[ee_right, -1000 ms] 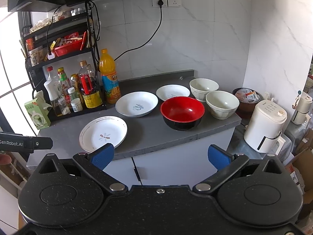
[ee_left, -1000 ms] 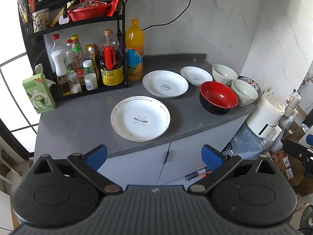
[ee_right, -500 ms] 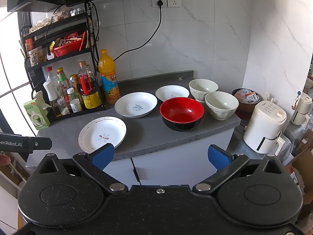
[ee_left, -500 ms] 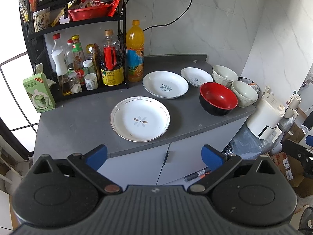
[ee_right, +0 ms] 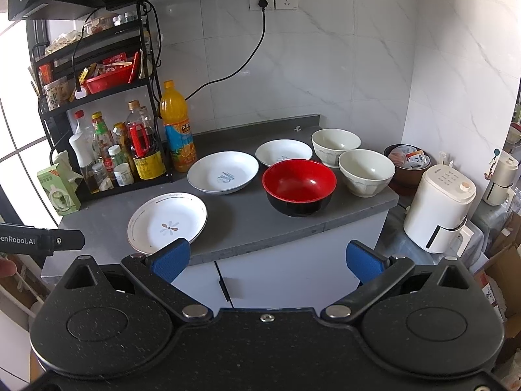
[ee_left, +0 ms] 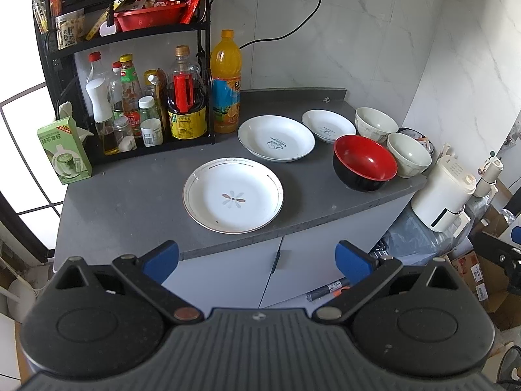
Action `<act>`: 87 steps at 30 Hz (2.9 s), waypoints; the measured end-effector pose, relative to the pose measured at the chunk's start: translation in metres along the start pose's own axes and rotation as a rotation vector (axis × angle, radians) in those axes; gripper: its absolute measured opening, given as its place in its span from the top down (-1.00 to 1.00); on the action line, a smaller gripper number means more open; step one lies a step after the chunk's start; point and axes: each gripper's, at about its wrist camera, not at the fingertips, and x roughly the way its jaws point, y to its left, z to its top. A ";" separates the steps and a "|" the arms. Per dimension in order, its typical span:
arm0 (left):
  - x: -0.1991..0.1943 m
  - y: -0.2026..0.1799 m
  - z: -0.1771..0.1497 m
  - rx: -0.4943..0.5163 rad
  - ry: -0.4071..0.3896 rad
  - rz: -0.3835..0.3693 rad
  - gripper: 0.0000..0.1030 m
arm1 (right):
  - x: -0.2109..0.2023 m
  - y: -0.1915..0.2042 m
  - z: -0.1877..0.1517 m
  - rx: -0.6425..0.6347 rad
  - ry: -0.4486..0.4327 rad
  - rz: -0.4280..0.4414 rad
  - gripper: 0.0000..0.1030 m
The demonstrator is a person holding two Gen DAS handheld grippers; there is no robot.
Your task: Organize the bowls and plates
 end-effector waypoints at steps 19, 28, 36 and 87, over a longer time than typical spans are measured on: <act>0.004 -0.003 0.005 -0.003 0.000 0.013 -0.97 | 0.006 -0.005 0.001 -0.001 0.004 0.017 -1.00; 0.004 -0.006 0.008 0.003 0.003 0.014 -0.97 | 0.008 -0.008 0.004 0.006 0.012 0.038 -1.00; 0.012 -0.006 0.022 0.017 0.010 0.022 -0.97 | 0.020 -0.013 0.009 0.029 0.024 0.032 -1.00; 0.278 -0.193 0.195 0.105 0.077 -0.175 -0.39 | 0.246 -0.208 0.081 0.354 0.084 -0.114 -0.22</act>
